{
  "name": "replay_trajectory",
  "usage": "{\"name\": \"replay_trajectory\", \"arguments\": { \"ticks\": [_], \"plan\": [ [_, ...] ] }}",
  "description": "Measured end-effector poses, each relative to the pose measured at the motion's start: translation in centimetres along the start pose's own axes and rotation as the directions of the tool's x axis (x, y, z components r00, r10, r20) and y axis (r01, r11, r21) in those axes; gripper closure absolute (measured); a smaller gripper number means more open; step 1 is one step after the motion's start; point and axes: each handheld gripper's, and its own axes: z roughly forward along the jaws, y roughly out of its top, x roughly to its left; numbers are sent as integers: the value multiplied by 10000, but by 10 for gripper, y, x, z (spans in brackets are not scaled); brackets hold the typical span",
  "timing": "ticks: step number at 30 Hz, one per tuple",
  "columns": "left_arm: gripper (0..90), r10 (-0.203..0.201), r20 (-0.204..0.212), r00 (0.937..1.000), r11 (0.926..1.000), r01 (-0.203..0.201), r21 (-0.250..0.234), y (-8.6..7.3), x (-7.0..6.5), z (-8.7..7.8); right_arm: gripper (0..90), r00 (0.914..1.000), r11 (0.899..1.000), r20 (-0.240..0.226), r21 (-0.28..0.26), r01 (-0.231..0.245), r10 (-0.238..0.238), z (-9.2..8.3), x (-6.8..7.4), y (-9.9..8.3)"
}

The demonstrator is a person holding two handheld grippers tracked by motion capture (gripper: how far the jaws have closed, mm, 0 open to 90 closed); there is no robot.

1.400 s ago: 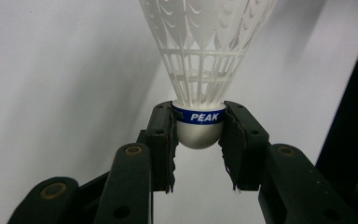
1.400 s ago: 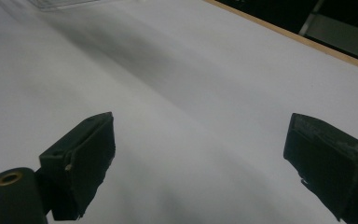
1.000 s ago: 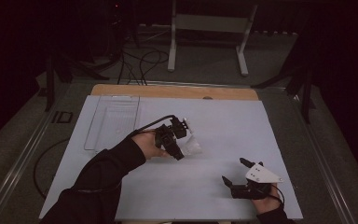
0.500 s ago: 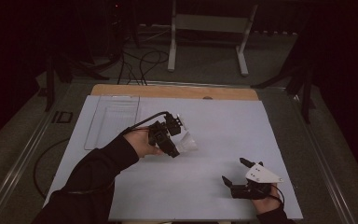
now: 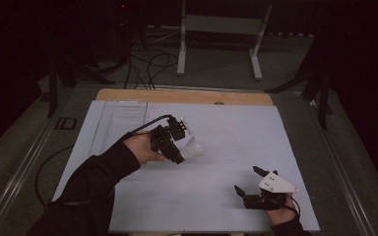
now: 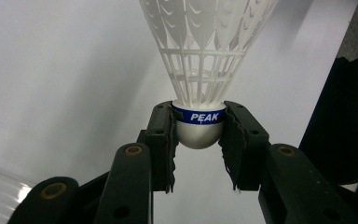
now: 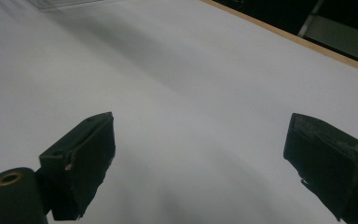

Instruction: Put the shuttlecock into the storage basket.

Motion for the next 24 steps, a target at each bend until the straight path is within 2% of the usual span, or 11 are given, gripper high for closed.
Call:
{"name": "replay_trajectory", "arguments": {
  "ticks": [6, 24],
  "plan": [
    [664, -114, -122, 9999, 9999, 115, 38, -6, 4, -7, 89, 10000, 10000, -11, 4, 6, -6, 0, 0, 0],
    [664, -527, -317, 9981, 9984, 520, -235, -27, 15, -26, 89, 10000, 10000, 7, 20, 24, -24, 1, 0, 0]
  ]
}}
